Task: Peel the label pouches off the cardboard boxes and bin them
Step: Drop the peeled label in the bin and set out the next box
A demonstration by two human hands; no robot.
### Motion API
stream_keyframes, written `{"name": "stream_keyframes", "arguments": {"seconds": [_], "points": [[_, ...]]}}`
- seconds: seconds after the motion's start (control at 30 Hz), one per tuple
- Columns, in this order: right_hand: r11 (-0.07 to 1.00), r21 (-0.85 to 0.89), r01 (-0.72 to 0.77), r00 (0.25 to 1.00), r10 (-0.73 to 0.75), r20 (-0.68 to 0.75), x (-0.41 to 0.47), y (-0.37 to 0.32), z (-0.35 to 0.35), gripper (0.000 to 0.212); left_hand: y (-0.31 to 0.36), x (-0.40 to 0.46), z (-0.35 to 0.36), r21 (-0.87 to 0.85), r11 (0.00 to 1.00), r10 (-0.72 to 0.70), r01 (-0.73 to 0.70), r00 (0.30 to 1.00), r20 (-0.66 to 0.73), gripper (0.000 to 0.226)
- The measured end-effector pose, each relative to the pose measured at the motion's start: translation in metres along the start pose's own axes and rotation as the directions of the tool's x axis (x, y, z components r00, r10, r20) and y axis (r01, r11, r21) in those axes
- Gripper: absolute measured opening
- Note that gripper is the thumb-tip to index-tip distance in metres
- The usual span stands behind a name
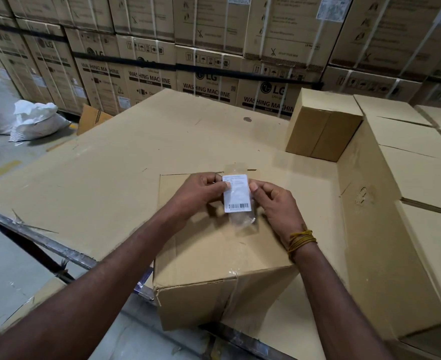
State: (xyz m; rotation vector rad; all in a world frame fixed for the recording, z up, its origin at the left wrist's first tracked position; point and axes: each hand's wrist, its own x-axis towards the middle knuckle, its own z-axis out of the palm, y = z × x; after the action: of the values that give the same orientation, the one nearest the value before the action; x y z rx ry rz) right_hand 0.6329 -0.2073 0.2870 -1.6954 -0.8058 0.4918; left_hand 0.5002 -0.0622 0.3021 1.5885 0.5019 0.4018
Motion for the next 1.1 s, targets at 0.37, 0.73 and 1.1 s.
{"name": "stream_keyframes", "arguments": {"seconds": [0.37, 0.73, 1.1], "points": [[0.564, -0.794, 0.225, 0.877, 0.239, 0.418, -0.071, -0.015, 0.012, 0.082, -0.007, 0.016, -0.034, -0.041, 0.999, 0.002, -0.012, 0.974, -0.226, 0.019], [0.513, -0.828, 0.228, 0.892, 0.230, 0.388, -0.048, -0.019, 0.032, 0.090, -0.012, 0.010, -0.036, 0.006, 0.999, 0.035, -0.035, 0.968, -0.249, 0.019], [0.501, -0.848, 0.172, 0.918, 0.232, 0.323, -0.027, -0.016, 0.037, 0.088, -0.023, 0.023, -0.036, 0.203, 0.974, 0.134, -0.095, 0.974, -0.185, 0.037]]}}
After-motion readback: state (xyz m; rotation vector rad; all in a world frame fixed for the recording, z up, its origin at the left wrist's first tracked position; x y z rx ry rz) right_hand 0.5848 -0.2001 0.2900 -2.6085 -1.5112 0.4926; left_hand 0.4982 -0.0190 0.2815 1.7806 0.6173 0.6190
